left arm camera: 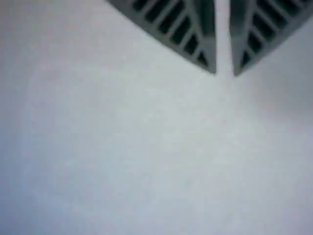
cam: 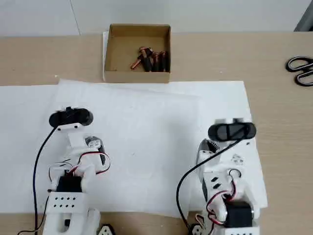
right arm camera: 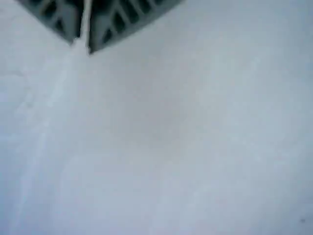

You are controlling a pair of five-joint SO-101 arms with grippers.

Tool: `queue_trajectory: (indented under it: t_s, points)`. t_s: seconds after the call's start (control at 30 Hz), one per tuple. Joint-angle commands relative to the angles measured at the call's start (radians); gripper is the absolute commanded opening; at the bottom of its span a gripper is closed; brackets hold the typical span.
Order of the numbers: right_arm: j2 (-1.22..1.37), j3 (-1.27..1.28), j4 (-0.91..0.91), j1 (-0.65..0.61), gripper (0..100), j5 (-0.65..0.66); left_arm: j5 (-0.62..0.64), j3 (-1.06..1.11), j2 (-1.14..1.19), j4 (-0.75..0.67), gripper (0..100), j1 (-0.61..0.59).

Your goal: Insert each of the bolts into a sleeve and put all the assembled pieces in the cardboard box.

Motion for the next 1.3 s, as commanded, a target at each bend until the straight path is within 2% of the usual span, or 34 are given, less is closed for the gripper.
queue_trajectory:
  t_s: [0.0,0.4,1.27]
  points:
    - [-0.001,0.012,-0.022,0.012,0.3,0.011,0.000,-0.010,-0.008,-0.023,1,0.003]
    - [-0.031,0.192,-0.051,0.004,0.3,0.011,0.000,-0.010,-0.008,-0.023,1,0.003]
    - [-0.031,0.192,-0.051,0.007,0.3,0.011,0.000,-0.010,-0.008,-0.023,1,0.003]
